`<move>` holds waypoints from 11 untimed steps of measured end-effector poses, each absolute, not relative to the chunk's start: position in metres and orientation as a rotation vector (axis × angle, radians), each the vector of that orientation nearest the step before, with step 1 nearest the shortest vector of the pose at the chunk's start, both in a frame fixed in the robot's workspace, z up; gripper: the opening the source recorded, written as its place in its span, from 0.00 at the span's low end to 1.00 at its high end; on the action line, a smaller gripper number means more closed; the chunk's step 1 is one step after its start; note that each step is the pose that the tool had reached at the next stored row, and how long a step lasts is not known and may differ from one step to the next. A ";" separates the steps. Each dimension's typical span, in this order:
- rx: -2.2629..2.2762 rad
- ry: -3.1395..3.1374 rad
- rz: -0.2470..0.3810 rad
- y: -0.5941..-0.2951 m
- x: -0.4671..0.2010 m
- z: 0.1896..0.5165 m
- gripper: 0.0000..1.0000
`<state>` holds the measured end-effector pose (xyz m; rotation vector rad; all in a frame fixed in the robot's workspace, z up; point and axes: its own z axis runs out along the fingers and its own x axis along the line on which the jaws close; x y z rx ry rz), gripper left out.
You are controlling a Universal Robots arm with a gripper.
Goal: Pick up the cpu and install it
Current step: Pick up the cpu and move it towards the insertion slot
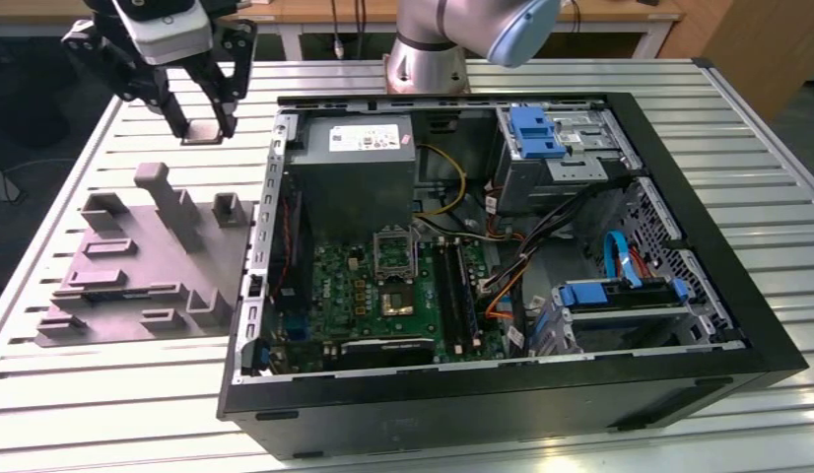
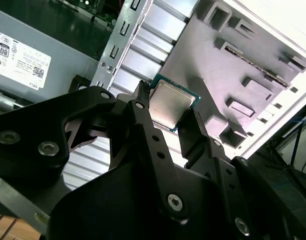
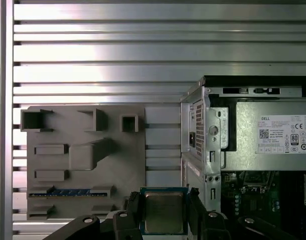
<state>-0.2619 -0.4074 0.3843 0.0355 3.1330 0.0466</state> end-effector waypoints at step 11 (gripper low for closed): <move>0.036 3.133 0.047 -0.407 -0.244 0.384 0.47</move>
